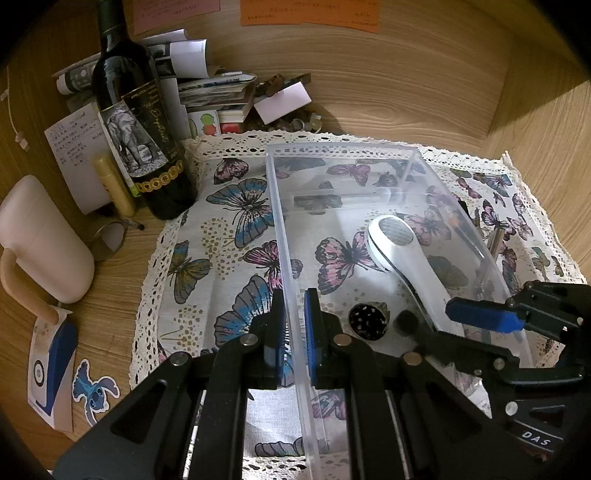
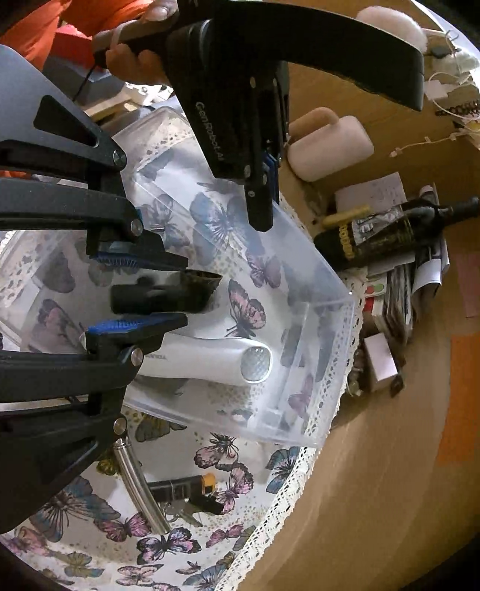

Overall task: Organize rigid objects
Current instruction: 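Lift the black cylinder into the box and open the right tool, then move the right tool to the silver tube and grasp it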

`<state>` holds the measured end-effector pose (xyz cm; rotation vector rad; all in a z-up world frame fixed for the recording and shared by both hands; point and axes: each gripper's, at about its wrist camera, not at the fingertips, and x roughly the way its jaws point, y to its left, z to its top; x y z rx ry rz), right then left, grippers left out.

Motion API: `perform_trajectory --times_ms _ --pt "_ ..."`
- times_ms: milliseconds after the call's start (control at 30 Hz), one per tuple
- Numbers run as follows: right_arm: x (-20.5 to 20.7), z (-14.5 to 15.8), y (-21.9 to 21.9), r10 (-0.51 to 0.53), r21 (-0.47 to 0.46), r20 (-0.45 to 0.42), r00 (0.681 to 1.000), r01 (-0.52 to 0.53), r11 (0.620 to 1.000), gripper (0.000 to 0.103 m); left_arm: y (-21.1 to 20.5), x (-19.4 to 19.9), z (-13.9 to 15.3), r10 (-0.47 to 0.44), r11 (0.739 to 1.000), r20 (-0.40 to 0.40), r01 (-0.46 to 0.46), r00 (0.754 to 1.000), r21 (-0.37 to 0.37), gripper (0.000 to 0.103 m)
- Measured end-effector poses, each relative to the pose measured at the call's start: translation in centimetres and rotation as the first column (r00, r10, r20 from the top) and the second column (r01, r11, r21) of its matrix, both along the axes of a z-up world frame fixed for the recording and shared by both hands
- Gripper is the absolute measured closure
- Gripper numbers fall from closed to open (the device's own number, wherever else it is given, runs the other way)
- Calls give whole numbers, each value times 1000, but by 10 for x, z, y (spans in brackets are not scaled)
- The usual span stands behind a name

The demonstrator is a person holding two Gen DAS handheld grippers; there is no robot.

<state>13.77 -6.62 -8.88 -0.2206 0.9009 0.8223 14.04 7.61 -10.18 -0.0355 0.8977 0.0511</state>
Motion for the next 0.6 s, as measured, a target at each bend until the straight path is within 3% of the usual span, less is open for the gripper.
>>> perform_trajectory --times_ms 267,600 --pt "-3 17 -14 -59 18 64 996 58 998 64 0 0 0 0 1000 0 0 1000 -1 93" --pt "17 38 -86 -296 27 132 946 295 955 61 -1 0 0 -1 1000 1 1 1000 0 93"
